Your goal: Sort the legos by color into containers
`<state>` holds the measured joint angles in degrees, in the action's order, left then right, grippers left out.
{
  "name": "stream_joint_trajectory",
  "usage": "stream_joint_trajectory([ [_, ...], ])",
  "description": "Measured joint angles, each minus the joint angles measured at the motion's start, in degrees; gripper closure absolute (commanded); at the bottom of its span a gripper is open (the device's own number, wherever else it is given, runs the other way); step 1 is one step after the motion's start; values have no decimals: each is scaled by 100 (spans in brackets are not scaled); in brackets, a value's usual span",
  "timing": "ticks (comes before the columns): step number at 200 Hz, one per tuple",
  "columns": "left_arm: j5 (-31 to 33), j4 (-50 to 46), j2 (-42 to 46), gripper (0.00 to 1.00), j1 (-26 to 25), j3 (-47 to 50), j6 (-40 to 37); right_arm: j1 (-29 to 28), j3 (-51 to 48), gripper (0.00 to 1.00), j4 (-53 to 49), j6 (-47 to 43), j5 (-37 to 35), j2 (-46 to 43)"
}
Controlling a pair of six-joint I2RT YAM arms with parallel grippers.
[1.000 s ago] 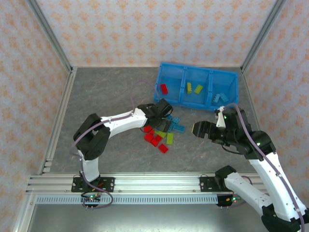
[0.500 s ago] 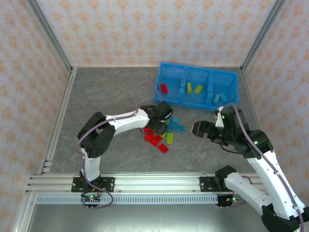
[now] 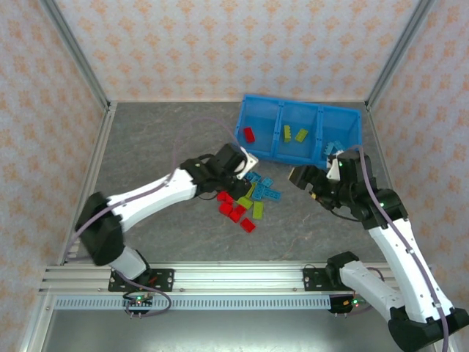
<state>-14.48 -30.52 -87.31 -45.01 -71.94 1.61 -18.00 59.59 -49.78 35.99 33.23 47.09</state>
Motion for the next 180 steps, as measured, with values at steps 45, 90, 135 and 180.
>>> stream_joint_trajectory([
  [45,-988,138,638,78,-195,-409,-577,-66,-74,14,1141,227,1432,229],
  [90,-1226,116,498,79,-426,-496,-673,-304,-280,33,1670,446,1904,382],
  [135,-1320,153,485,78,-553,-590,-758,-439,-420,62,1974,634,1998,549],
  [180,-1228,157,490,69,-553,-634,-772,-452,-444,80,2035,702,1921,595],
])
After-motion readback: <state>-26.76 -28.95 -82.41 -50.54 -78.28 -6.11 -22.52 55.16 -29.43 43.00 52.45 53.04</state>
